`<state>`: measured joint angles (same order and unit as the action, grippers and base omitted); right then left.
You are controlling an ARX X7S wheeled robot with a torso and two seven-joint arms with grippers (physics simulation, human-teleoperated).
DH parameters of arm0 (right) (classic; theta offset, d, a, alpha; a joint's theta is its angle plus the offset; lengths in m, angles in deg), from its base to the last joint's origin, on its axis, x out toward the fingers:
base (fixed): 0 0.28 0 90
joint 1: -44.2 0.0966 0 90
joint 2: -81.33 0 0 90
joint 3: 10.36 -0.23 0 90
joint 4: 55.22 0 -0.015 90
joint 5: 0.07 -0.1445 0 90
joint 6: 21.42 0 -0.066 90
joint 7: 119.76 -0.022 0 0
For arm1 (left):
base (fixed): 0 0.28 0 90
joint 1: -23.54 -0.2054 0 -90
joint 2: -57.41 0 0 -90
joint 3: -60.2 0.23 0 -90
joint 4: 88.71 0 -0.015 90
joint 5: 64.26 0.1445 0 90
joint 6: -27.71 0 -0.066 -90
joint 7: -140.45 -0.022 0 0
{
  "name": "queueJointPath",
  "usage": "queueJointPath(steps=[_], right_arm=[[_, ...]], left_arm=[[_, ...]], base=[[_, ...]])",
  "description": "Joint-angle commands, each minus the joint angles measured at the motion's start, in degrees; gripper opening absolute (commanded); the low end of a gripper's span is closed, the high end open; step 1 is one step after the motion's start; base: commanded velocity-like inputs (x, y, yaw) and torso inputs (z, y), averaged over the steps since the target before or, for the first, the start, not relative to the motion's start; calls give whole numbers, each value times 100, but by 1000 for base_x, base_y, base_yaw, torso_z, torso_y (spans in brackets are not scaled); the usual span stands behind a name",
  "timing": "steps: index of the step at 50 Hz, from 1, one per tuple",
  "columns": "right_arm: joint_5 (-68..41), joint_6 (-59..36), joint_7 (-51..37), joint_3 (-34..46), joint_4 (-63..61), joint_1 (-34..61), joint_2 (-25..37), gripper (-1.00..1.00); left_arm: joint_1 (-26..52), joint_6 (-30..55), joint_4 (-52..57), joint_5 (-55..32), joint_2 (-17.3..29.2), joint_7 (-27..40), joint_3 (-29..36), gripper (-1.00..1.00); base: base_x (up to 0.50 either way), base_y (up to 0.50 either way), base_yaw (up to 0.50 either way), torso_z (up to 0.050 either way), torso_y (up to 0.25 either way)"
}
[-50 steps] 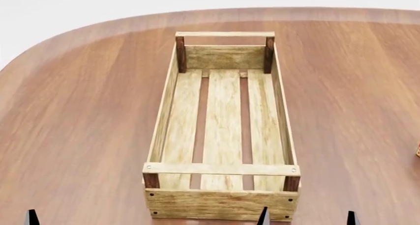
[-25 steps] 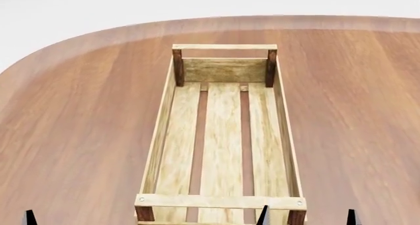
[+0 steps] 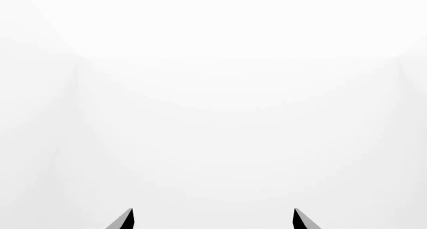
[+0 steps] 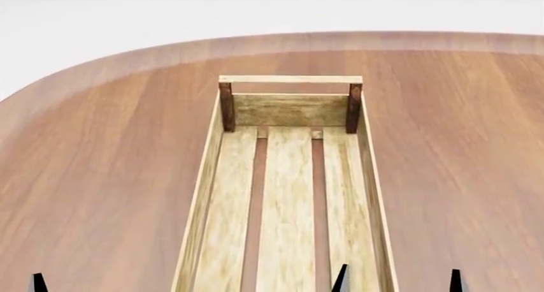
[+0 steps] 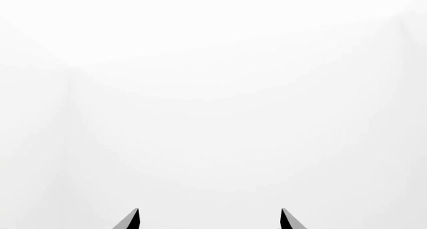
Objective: Pick up the cream cheese and put it in the tray.
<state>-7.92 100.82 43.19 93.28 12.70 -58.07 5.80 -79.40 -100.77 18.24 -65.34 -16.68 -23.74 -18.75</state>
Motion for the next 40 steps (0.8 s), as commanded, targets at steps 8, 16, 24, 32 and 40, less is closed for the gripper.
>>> queueJointPath(steps=[8,16,24,32,40], right_arm=[[-3,20,-47,44,25,8,31,100],[-2,32,-62,65,50,16,45,100],[-8,44,-87,76,73,25,53,100],[-4,49,-110,84,78,30,69,100],[14,68,-134,92,65,17,86,100]], left_arm=[[1,-25,-18,0,36,52,24,100],[13,-52,-68,-18,52,67,40,100],[10,-71,-68,-11,65,95,42,100],[12,-68,-60,-12,82,111,56,100],[7,-89,-66,-14,94,134,67,100]], base=[[212,0,0,0,2],[215,0,0,0,0],[215,0,0,0,0],[215,0,0,0,0],[215,0,0,0,0]])
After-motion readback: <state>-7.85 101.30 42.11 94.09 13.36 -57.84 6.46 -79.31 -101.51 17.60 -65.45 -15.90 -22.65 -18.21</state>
